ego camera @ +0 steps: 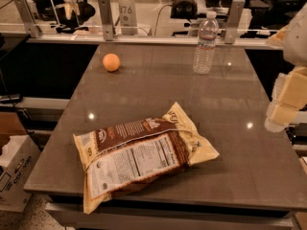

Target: Move water bottle near orange

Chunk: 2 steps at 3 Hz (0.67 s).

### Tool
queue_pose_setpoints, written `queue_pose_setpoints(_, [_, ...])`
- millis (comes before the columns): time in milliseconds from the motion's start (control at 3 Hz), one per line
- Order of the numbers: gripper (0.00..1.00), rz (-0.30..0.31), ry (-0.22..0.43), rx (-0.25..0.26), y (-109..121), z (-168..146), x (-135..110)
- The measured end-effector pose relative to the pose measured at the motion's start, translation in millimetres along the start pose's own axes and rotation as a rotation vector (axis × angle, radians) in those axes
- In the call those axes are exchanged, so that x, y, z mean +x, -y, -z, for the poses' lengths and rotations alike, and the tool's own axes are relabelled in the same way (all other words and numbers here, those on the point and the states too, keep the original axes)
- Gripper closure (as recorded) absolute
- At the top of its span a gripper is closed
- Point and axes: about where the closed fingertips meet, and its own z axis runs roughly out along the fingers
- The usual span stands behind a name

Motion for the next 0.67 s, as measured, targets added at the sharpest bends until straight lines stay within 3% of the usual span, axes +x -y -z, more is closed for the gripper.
queue_pose_setpoints(333, [0.0, -0.029, 0.04, 0.018, 21, -9, -4])
queue_pose_setpoints(667, [0.0, -0.072, 0.078, 0.058, 58, -22, -6])
